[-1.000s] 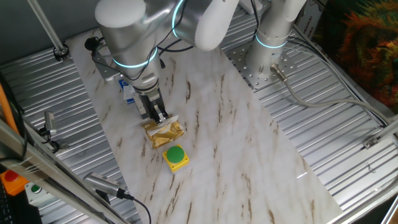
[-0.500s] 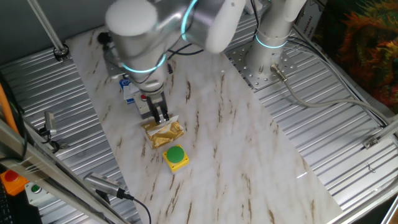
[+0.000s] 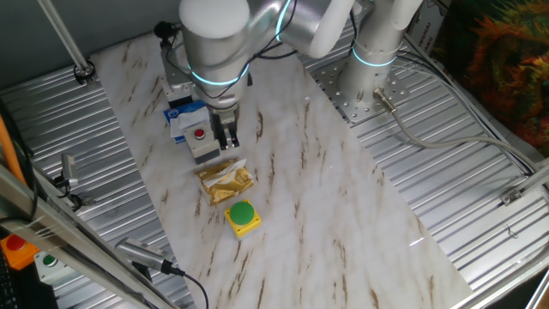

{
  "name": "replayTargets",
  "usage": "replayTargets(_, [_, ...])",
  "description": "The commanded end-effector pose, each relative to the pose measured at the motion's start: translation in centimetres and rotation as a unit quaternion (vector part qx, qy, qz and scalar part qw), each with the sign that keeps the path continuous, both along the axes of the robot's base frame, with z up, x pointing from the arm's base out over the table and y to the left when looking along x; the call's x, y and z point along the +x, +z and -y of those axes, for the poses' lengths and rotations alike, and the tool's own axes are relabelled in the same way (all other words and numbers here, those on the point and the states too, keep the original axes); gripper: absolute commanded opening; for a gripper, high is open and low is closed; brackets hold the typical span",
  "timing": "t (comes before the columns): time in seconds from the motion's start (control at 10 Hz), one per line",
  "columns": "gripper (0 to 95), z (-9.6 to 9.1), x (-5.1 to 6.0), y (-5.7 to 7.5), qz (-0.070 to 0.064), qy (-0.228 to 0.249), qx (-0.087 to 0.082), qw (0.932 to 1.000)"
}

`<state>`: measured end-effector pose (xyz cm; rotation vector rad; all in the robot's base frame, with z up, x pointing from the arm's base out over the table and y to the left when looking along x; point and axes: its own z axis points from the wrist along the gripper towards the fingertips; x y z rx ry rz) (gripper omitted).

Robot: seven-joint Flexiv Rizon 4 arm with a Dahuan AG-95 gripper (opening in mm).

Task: Press three buttons from left to right in sequence

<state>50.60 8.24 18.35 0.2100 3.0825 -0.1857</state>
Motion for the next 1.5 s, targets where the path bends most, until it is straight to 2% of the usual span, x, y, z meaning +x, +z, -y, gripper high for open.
replayTargets(0.1, [0.0,2.8,-0.4,-0.3,-0.013,0.103,0.044,0.9936])
replayTargets(0.3, [0.0,5.3,0.0,0.0,-0.016,0.126,0.052,0.9905])
replayTargets(0.5, [0.0,6.7,0.7,0.8,-0.021,0.137,0.057,0.9887])
replayTargets(1.0, [0.0,7.1,0.9,0.5,-0.02,0.144,0.056,0.9879])
replayTargets(1.2, [0.0,7.1,0.9,0.5,-0.019,0.14,0.061,0.9881])
replayTargets(1.5, [0.0,7.1,0.9,0.5,-0.02,0.138,0.058,0.9886])
